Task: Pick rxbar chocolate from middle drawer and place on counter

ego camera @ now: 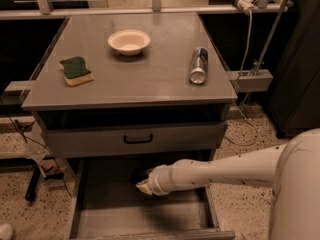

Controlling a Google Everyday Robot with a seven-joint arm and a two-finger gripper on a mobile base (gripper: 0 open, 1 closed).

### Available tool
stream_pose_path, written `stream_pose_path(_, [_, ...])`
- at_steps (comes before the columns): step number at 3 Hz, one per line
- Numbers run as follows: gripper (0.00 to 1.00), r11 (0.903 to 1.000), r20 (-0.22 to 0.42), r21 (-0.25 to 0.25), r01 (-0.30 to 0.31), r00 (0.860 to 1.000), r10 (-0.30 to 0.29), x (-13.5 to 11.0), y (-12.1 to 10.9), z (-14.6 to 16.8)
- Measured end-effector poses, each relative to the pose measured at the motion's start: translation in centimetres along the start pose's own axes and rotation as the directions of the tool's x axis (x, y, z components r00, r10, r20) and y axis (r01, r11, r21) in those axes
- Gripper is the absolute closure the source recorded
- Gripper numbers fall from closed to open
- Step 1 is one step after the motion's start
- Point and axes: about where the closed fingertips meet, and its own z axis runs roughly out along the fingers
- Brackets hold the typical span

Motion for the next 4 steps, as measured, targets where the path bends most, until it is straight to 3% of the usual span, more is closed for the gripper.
stream_pose_path(1, [1.0, 0.9977, -0.015, 0.042, -0.053, 0.998, 0.054, -0.6, 0.5, -3.2])
stream_pose_path(2, [1.0, 0.9877, -0.075, 0.089, -0.128, 0.988, 0.135, -0.9, 1.2, -6.8])
stream_pose_path(3, [1.0, 0.9823, -0.114, 0.107, -0.154, 0.979, 0.166, -2.4, 2.1, -9.4])
stream_pose_path(4, [1.0, 0.9829, -0.13, 0.116, -0.143, 0.979, 0.158, -4.7, 2.9, -11.7])
